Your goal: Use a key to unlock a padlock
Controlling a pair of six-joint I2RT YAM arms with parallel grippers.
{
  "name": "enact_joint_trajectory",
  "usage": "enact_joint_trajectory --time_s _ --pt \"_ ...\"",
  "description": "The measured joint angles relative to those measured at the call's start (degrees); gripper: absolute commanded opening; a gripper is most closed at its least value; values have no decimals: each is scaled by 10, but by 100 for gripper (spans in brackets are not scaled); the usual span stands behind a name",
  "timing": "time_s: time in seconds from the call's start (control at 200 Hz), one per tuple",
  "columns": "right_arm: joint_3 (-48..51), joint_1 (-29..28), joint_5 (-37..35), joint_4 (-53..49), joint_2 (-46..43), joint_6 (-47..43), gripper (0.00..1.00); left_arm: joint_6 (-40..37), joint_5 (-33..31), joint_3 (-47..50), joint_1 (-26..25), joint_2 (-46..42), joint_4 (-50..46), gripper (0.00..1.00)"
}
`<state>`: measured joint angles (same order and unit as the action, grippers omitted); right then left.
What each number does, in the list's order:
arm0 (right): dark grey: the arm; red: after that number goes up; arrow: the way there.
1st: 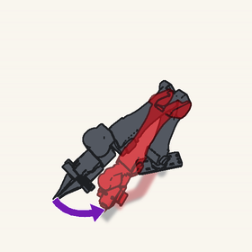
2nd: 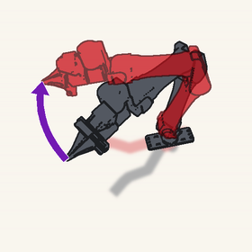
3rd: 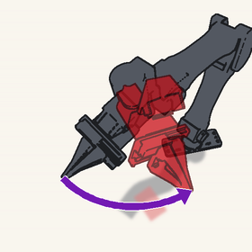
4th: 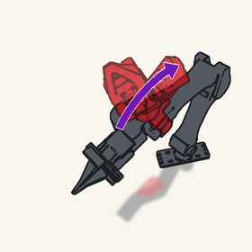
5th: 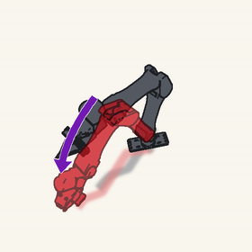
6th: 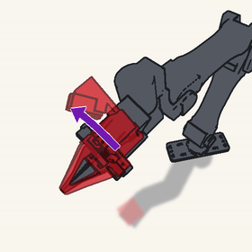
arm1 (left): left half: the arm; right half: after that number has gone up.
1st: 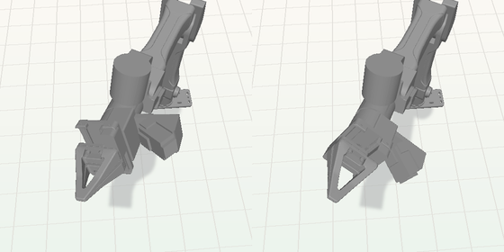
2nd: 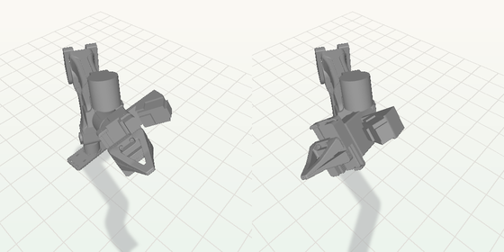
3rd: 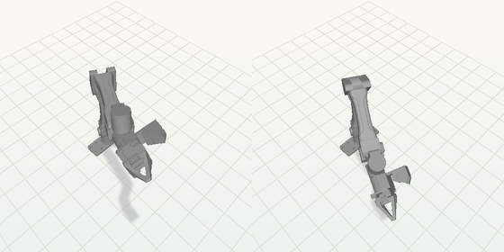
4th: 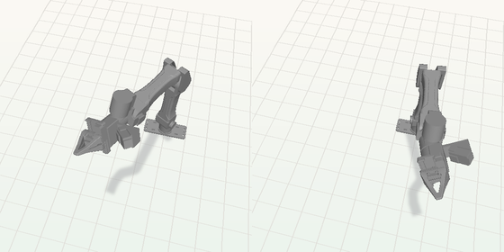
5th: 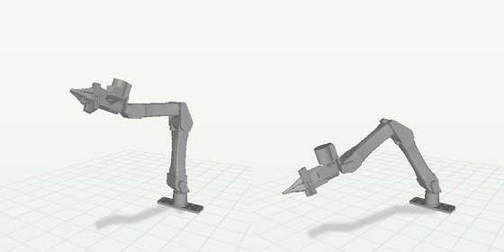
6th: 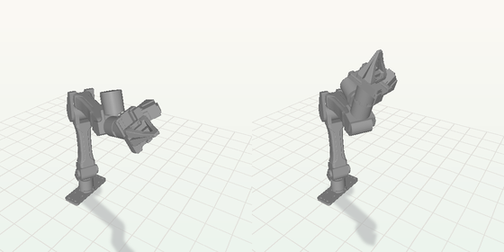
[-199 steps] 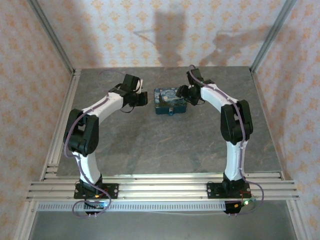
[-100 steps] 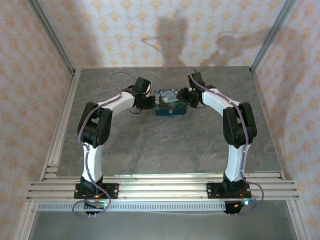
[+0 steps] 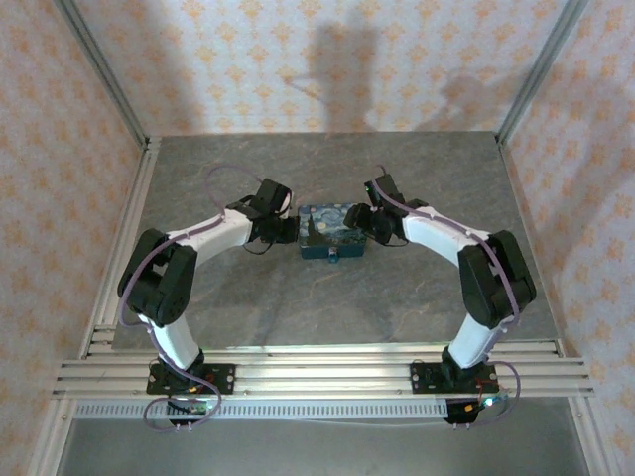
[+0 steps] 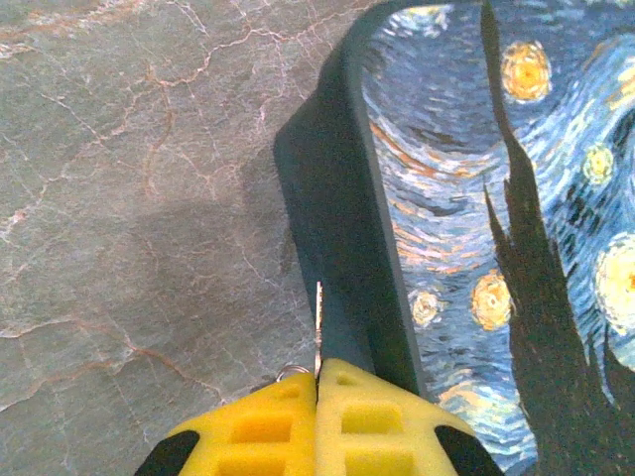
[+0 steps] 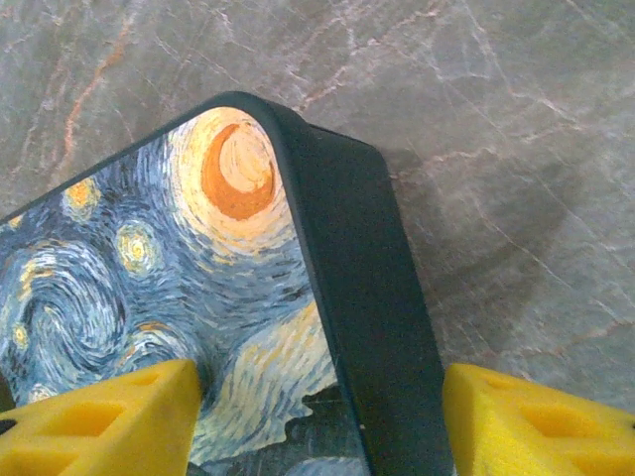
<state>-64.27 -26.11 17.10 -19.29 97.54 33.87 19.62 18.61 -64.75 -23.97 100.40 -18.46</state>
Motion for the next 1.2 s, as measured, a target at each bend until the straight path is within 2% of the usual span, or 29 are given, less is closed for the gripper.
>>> enact_joint_trajectory --time_s 0.145,0.325,0.42,0.53,0.656,0.771,1.021,1.201 --pt "14 -2 -23 -38 -45 1 70 0 0 3 11 -14 1 0" --pt "96 -16 -80 -49 -172 23 71 -2 0 44 43 -71 2 0" --pt "136 -53 -120 -57 -224 43 70 -2 -1 78 59 -112 3 0" --pt "151 -129 -169 -69 -240 61 69 -2 4 113 61 -157 5 0" --pt "133 -226 -233 -79 -207 84 64 0 20 149 61 -197 16 0" --pt "88 -278 -270 -79 -134 94 57 2 37 174 61 -221 20 0" --pt "26 -285 -294 -56 5 101 54 -12 67 237 61 -271 21 0" --pt "-11 -276 -297 -45 65 98 54 -25 94 289 61 -326 28 0"
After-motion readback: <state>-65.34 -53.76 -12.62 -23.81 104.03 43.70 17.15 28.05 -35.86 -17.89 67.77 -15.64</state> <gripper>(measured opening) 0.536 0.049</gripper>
